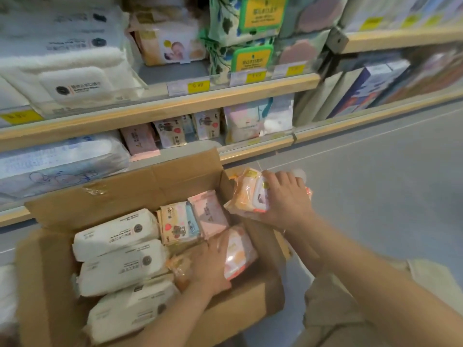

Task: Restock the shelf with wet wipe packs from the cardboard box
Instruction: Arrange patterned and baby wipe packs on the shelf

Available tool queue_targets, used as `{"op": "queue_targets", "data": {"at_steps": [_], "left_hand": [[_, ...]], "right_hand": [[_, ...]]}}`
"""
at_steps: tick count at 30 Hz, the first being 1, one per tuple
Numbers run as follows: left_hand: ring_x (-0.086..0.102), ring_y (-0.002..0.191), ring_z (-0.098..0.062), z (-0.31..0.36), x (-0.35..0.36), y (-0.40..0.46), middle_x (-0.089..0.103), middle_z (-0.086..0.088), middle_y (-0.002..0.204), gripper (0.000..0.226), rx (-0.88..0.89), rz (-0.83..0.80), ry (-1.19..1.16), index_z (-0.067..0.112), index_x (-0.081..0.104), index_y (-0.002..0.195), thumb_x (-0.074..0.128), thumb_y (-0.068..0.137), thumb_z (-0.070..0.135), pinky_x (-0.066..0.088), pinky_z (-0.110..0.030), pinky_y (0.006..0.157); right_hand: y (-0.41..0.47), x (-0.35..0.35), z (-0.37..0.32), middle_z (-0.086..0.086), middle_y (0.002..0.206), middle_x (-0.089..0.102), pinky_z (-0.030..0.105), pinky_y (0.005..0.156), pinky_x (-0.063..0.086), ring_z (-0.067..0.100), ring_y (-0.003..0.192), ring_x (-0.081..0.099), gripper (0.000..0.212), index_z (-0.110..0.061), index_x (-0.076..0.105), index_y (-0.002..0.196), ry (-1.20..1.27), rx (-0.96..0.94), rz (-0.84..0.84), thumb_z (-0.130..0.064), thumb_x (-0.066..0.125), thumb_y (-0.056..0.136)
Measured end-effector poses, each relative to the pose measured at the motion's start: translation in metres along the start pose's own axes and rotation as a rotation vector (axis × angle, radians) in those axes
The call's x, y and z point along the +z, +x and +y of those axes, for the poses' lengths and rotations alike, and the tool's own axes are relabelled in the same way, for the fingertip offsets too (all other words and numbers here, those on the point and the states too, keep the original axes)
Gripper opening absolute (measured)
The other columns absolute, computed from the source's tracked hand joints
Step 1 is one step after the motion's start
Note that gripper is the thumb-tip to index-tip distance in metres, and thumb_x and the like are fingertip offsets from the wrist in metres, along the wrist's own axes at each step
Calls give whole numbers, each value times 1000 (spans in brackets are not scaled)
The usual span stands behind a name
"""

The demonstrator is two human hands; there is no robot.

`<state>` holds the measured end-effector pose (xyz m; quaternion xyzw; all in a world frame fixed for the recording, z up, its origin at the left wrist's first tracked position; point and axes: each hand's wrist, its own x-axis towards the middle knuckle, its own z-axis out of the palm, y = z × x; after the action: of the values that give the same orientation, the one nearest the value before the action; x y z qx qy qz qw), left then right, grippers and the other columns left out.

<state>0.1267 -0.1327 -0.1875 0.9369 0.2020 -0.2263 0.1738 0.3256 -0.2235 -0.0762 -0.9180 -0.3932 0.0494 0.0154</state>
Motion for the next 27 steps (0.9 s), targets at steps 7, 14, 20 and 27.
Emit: {"op": "queue_targets", "data": {"at_steps": [7, 14, 20, 27], "left_hand": [[33, 124, -23, -38, -46, -20, 30, -1, 138, 111, 42, 111, 35, 33, -6, 145, 67, 65, 56, 32, -45, 100], [42, 113, -24, -99, -144, -63, 42, 1, 128, 110, -18, 446, 65, 34, -1, 145, 44, 53, 75, 33, -39, 84], [54, 99, -32, -148, -242, -88, 54, -6, 114, 100, -127, 789, 147, 26, 24, 142, 42, 53, 69, 41, -44, 76], [47, 102, -33, -188, -366, -74, 49, -11, 121, 109, -156, 978, 281, 25, 23, 145, 75, 54, 51, 36, -44, 82]], "right_hand": [[4, -18, -11, -5, 129, 47, 40, 103, 30, 20, 118, 43, 97, -33, 26, 133, -33, -63, 3, -77, 65, 56], [16, -75, -41, 3, 124, 51, 40, 95, 35, 26, 113, 47, 99, -26, 31, 134, -100, -131, 140, -75, 66, 56], [51, -122, -78, 6, 108, 56, 40, 81, 41, 30, 98, 53, 106, -19, 40, 135, -136, -202, 300, -73, 70, 48], [100, -161, -111, 4, 99, 53, 36, 72, 41, 27, 86, 50, 102, -20, 39, 123, -139, -289, 430, -65, 78, 40]]}}
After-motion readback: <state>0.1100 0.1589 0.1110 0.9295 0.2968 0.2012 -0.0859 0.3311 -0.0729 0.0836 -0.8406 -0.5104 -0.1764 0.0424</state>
